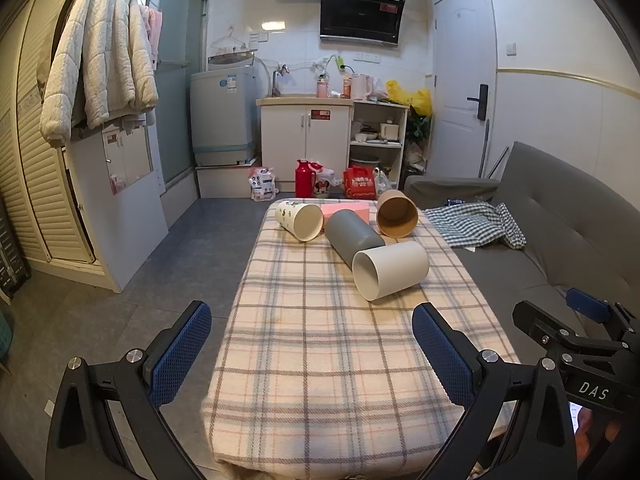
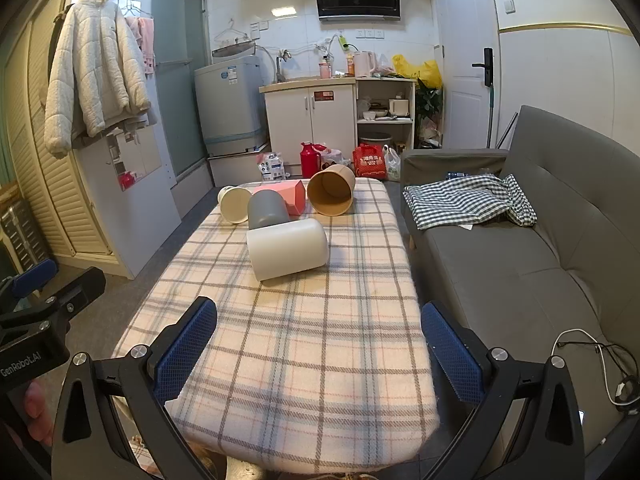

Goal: Flip cup upside down

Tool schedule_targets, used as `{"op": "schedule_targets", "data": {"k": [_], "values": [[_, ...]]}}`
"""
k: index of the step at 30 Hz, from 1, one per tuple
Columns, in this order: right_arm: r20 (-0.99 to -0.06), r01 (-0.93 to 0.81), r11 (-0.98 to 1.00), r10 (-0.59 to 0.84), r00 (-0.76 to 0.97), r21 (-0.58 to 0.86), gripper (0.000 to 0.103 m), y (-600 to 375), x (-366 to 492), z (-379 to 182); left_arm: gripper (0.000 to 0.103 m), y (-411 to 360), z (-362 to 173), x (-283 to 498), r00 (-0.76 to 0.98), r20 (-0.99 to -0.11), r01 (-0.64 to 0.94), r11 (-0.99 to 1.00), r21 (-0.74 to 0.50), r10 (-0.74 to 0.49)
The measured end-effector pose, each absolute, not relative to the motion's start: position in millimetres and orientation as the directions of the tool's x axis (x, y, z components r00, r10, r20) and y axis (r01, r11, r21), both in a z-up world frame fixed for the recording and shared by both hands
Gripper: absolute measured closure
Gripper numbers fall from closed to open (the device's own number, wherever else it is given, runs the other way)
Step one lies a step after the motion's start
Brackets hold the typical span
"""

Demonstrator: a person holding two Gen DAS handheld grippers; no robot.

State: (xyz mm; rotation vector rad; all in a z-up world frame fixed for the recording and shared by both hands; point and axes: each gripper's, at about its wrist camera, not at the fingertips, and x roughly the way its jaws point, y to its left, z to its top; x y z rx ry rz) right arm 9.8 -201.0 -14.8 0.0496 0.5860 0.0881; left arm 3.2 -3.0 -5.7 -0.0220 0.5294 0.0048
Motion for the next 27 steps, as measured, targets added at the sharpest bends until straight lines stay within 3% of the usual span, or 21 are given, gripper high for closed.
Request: {"op": "schedule_targets", "data": {"k": [27], "values": [[-0.558,-0.075,0.994,0.104,0.823,0.074,0.0,-197.6,11.8,-19.0,0.0,1.3,-11.1,2.4,0.861,-0.508,-0.011,1.0,-0.025,-0.003]]}}
